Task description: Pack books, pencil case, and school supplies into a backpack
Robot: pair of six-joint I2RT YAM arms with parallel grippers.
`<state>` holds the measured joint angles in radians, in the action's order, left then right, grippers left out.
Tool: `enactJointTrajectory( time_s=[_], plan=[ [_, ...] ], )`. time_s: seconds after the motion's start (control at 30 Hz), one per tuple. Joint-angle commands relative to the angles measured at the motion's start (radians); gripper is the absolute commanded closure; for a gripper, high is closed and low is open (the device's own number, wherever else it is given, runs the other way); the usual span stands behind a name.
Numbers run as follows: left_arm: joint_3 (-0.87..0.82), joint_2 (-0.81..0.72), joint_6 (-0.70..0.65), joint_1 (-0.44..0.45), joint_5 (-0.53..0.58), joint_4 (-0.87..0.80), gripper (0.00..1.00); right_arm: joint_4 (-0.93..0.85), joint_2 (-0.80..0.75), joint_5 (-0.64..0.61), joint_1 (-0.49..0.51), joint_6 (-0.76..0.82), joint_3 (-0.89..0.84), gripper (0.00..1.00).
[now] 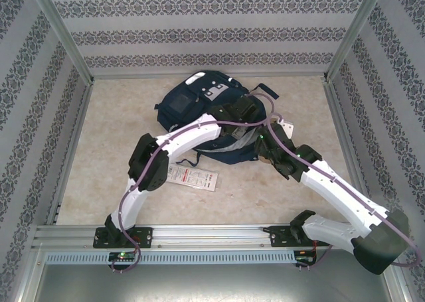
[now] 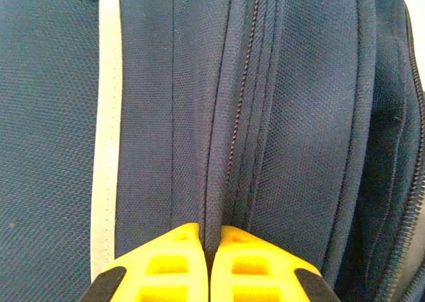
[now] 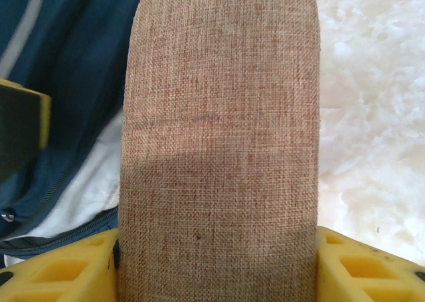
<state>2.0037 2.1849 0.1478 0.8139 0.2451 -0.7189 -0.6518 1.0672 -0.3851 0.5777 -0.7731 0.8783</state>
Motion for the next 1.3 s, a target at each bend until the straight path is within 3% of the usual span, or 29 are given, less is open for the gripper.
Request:
enactJointTrajectory(
  time_s=[0.0,0.27,0.4,0.6,0.77,1.03,1.27],
  plan=[
    [0.066,-0.133,0.045,-0.056,0.053,-0.032,1.00,0.037,0.011,0.012,-0.014,-0.009,0.014,0.49],
    [0.103,-0.227,0.133,-0.136,-0.073,-0.041,1.00,0.103,0.061,0.081,-0.024,0.002,0.035,0.49],
    [0.104,-0.247,0.176,-0.166,-0.138,-0.033,1.00,0.204,0.118,0.199,-0.027,0.052,0.048,0.48],
    [0.098,-0.261,0.223,-0.206,-0.232,-0.020,1.00,0.369,0.260,0.391,-0.024,0.207,0.098,0.47],
    [0.093,-0.267,0.236,-0.223,-0.279,-0.011,1.00,0.346,0.427,0.455,-0.021,0.429,0.216,0.45],
    [0.060,-0.289,0.248,-0.249,-0.333,-0.007,1.00,0.351,0.531,0.420,0.032,0.679,0.263,0.45],
    [0.003,-0.330,0.271,-0.285,-0.374,0.017,1.00,0.325,0.642,0.309,0.130,0.904,0.334,0.43]
  ],
)
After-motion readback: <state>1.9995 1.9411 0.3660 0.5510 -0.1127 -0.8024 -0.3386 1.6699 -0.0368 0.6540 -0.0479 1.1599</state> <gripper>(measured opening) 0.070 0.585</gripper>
